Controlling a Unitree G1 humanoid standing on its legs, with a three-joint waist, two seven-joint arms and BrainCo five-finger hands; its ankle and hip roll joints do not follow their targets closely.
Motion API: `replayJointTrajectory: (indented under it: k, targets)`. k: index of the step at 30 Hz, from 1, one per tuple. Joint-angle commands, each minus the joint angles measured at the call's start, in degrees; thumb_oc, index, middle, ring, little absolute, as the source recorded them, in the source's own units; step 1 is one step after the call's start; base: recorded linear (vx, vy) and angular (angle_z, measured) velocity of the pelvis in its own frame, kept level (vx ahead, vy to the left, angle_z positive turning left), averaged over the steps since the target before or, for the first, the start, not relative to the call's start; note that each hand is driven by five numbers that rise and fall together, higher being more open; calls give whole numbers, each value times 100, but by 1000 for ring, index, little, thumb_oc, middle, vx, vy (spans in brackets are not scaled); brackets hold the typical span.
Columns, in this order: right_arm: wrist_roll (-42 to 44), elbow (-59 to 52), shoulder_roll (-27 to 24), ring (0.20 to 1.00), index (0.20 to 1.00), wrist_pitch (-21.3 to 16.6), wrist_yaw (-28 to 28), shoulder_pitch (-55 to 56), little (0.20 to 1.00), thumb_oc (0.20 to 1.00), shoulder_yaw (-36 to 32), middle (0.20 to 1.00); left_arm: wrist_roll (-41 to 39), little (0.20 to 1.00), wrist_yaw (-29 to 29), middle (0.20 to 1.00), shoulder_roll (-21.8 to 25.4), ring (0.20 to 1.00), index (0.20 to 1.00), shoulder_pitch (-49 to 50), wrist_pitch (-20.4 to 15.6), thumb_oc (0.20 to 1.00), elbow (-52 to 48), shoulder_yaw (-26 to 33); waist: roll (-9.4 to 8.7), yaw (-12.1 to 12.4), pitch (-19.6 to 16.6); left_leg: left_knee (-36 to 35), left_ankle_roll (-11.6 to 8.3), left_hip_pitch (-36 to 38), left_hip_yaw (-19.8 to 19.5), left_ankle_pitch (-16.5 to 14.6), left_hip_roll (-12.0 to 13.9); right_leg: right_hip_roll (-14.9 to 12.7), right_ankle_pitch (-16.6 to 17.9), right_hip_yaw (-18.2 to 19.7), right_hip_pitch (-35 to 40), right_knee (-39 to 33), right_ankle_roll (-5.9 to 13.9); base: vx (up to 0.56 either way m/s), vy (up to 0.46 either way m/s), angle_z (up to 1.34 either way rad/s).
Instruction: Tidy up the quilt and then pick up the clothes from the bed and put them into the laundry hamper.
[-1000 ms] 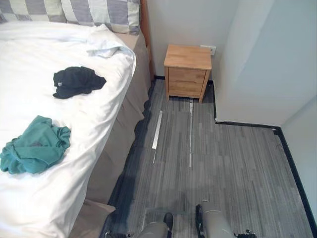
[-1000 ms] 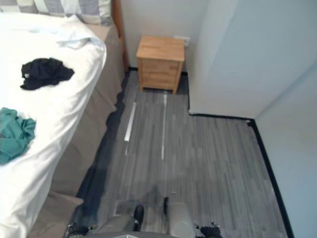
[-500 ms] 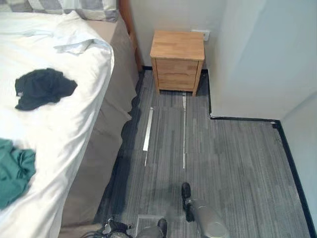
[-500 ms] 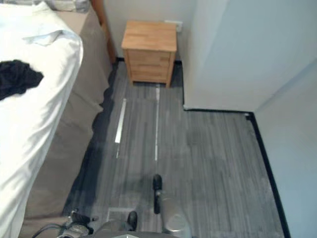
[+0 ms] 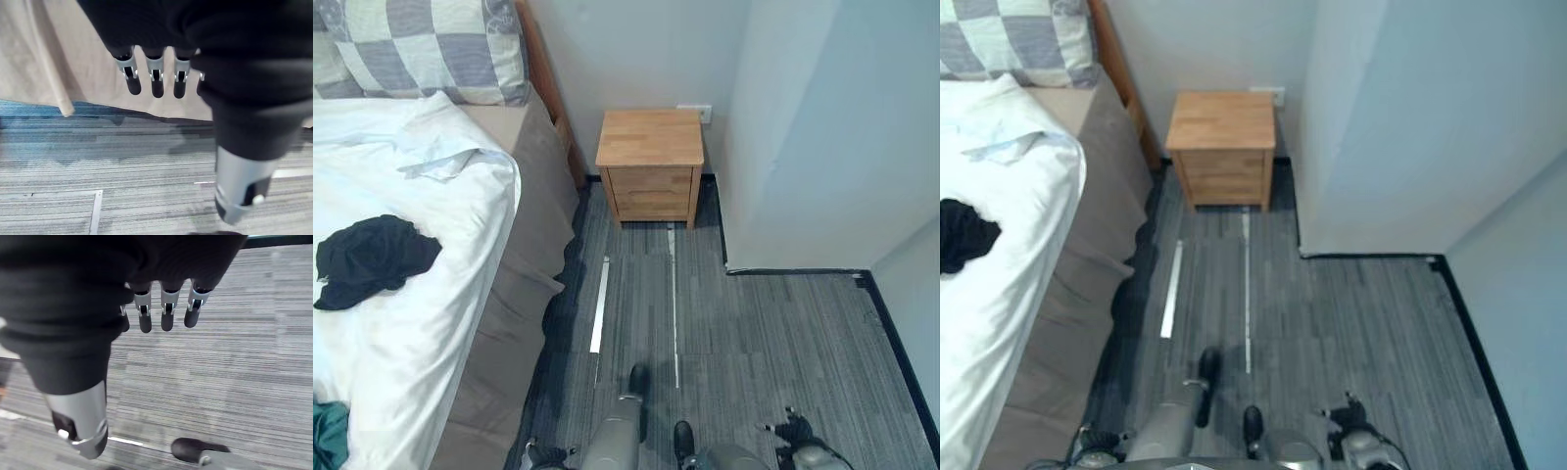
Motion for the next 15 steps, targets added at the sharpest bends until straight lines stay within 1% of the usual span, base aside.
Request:
replayJointTrajectory:
  k: [1, 2, 3, 4, 5, 6, 7, 8, 9, 10, 12, 13, 14, 15]
  targets:
    - [286, -104, -38, 1000, 1000, 14, -139, 443, 1000, 1000, -302, 1000, -515, 1000, 101, 1000, -156, 1000, 1000, 82, -75, 1000, -82, 105, -96, 45, 133, -95, 238, 191, 220, 632, -97, -65, -226, 462, 46, 475, 818, 553, 228, -57]
    - [98, 7, -14, 1000, 1000, 89, -228, 485, 1000, 1000, -401, 1000, -516, 1000, 45, 1000, -184, 1000, 1000, 92, -38, 1000, -72, 304, -106, 23, 68, -56, 286, 290, 235, 416, -60, -185, -363, 461, 103, 556, 882, 411, 216, -38]
    - [-5, 78, -11, 1000, 1000, 117, -249, 500, 1000, 1000, -438, 1000, -486, 1000, 8, 1000, -189, 1000, 1000, 87, -40, 1000, -52, 346, -93, 23, 20, -88, 274, 311, 207, 423, -31, -237, -421, 447, 139, 612, 918, 509, 301, -36]
    - [-132, 263, 9, 1000, 1000, 190, -306, 529, 1000, 1000, -499, 1000, -313, 1000, -19, 1000, -191, 1000, 1000, 74, -64, 1000, -45, 336, -80, 23, -79, 92, 303, 404, 132, 358, 36, -392, -625, 423, 208, 819, 1040, 461, 275, -23]
    - [-108, 358, 29, 1000, 1000, 213, -358, 556, 1000, 1000, -542, 1000, -202, 1000, -28, 1000, -195, 1000, 1000, 84, -91, 1000, -51, 294, -74, 37, -157, 190, 332, 469, 92, 315, 75, -512, -751, 374, 269, 965, 1128, 426, 250, -24]
    - [-116, 381, 39, 1000, 1000, 226, -359, 566, 1000, 1000, -559, 1000, -211, 1000, -25, 1000, -194, 1000, 1000, 92, -94, 1000, -55, 274, -76, 46, -186, 241, 350, 492, 69, 295, 79, -563, -807, 353, 293, 1036, 1158, 465, 265, -38]
    - [44, 464, 90, 1000, 1000, 117, -332, 603, 1000, 1000, -678, 1000, -244, 1000, -41, 1000, -175, 1000, 1000, 137, -21, 1000, -77, 253, -94, 90, -353, 460, 437, 583, 80, 240, 103, -879, -755, 137, 332, 1599, 1350, 365, 214, -44]
    - [36, 461, 101, 1000, 1000, 107, -304, 597, 1000, 1000, -698, 1000, -267, 1000, -47, 1000, -168, 1000, 1000, 154, -13, 1000, -80, 253, -107, 95, -386, 469, 463, 623, 80, 232, 94, -953, -664, 94, 291, 1753, 1405, 487, 334, -62]
    - [-7, 405, 131, 1000, 1000, 58, -259, 591, 1000, 1000, -736, 1000, -354, 1000, -81, 1000, -145, 1000, 1000, 186, 7, 1000, -89, 238, -79, 101, -484, 428, 590, 797, 95, 185, 60, -1151, -262, -28, 70, 2694, 1562, 406, 352, -55]
    - [46, 299, 158, 1000, 1000, 62, -260, 628, 1000, 1000, -720, 1000, -291, 1000, -102, 1000, -130, 1000, 1000, 205, 49, 1000, -97, 193, 6, 67, -566, 361, 711, 995, 102, 147, 11, -1228, 218, -55, -338, 3668, 1578, 432, 420, -63]
    - [141, 184, 182, 1000, 1000, 73, -243, 681, 1000, 1000, -672, 1000, -210, 1000, -84, 1000, -117, 1000, 1000, 201, 152, 1000, -109, 176, 174, 64, -585, 397, 812, 1122, 41, 73, 2, -1267, 652, -48, -1018, 4963, 1471, 287, 340, -35]
    - [206, 125, 205, 1000, 1000, 59, -197, 694, 1000, 1000, -573, 1000, -236, 1000, -39, 1000, -88, 1000, 1000, 179, 270, 1000, -103, 162, 252, 81, -556, 584, 865, 1169, 44, -37, -27, -1281, 695, -125, -1675, 5603, 1352, 191, 235, -7]
    - [205, 112, 213, 1000, 1000, 76, -190, 679, 1000, 1000, -540, 1000, -256, 1000, -27, 1000, -77, 1000, 1000, 177, 297, 1000, -117, 169, 248, 88, -537, 629, 875, 1189, 78, -62, -34, -1321, 723, -186, -1806, 5617, 1336, 210, 159, 1]
    - [179, 116, 251, 1000, 1000, 106, -153, 589, 1000, 1000, -413, 1000, -347, 1000, -11, 1000, -33, 1000, 1000, 153, 363, 1000, -138, 170, 250, 117, -437, 713, 894, 1284, 80, -117, -42, -1328, 623, -346, -2069, 5336, 1245, 231, 3, 5]
